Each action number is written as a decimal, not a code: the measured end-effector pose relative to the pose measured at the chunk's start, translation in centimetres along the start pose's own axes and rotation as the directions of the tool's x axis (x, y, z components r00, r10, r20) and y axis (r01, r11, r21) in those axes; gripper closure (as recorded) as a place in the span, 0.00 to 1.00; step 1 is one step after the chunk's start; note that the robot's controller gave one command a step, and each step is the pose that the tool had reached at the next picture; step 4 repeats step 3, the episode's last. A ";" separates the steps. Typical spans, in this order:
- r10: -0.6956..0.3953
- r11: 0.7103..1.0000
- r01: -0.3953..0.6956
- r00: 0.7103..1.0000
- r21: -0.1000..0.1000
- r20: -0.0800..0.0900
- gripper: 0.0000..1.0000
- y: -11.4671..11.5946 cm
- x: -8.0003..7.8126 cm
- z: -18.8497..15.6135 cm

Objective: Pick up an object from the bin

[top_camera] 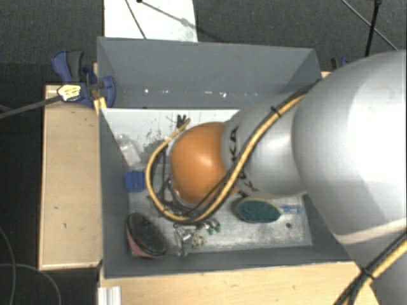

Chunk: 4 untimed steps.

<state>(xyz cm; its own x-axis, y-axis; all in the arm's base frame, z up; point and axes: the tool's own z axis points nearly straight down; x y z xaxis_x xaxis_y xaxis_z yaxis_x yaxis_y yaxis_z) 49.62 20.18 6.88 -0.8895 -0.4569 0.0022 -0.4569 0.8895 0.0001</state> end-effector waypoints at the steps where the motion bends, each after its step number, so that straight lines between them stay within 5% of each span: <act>1: -0.659 0.752 0.659 0.752 0.003 0.007 0.00 4.2 0.0 -0.6; 2: -0.650 0.760 0.650 0.760 0.006 0.009 1.00 4.0 -0.1 -0.7; 3: -0.691 0.723 0.691 0.723 0.009 0.009 1.00 1.4 -2.1 -20.0; 4: -0.691 0.723 0.691 0.723 0.009 0.009 1.00 1.4 -2.1 -20.0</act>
Offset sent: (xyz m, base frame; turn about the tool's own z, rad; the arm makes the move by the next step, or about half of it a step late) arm -0.0196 0.0358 0.0053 -0.7189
